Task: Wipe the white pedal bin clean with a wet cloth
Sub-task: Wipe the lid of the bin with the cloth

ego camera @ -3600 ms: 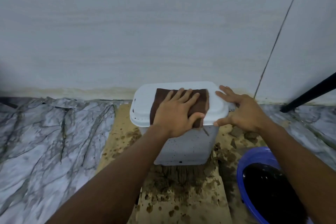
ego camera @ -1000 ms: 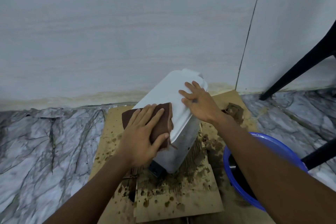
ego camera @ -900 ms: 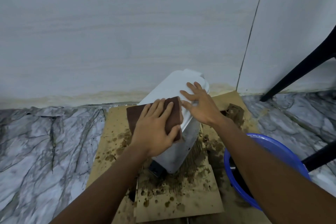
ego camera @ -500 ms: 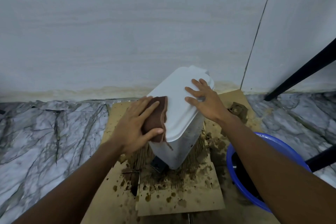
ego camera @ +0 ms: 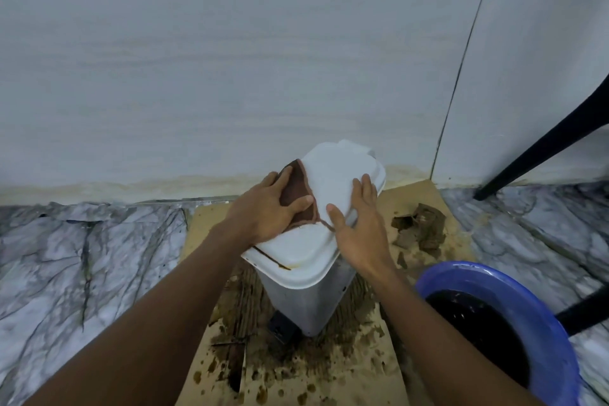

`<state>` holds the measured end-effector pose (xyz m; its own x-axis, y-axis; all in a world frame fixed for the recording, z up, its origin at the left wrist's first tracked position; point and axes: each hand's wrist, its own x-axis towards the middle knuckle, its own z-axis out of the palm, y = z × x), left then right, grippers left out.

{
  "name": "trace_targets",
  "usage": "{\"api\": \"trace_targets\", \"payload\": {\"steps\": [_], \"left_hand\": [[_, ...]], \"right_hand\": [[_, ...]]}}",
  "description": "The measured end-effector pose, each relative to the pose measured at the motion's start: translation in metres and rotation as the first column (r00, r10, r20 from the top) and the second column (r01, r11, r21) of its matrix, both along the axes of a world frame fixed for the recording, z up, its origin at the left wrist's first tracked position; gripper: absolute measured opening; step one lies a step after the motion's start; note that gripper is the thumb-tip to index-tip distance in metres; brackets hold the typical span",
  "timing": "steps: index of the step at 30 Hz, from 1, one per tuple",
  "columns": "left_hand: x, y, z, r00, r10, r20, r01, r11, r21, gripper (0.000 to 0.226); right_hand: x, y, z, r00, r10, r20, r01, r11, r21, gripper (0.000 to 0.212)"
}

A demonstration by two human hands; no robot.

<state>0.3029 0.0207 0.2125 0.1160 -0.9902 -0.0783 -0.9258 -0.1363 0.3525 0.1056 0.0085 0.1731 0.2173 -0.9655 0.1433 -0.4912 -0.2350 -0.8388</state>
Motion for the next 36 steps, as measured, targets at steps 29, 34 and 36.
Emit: {"api": "trace_targets", "payload": {"steps": [29, 34, 36], "left_hand": [[-0.030, 0.025, -0.004, 0.830, 0.453, -0.326, -0.510, 0.853, -0.113, 0.098], [-0.035, 0.042, -0.021, 0.945, 0.240, -0.222, -0.271, 0.955, -0.124, 0.099], [-0.035, 0.052, -0.022, 0.993, 0.062, -0.097, -0.079, 0.979, -0.186, 0.097]], "right_hand": [[0.010, -0.070, 0.021, 0.922, 0.278, 0.269, -0.315, 0.943, 0.104, 0.069], [-0.005, -0.060, 0.014, 0.949, 0.305, 0.085, -0.312, 0.945, 0.097, 0.054], [-0.013, -0.052, 0.018, 0.946, 0.322, -0.044, -0.318, 0.945, 0.078, 0.050]]}}
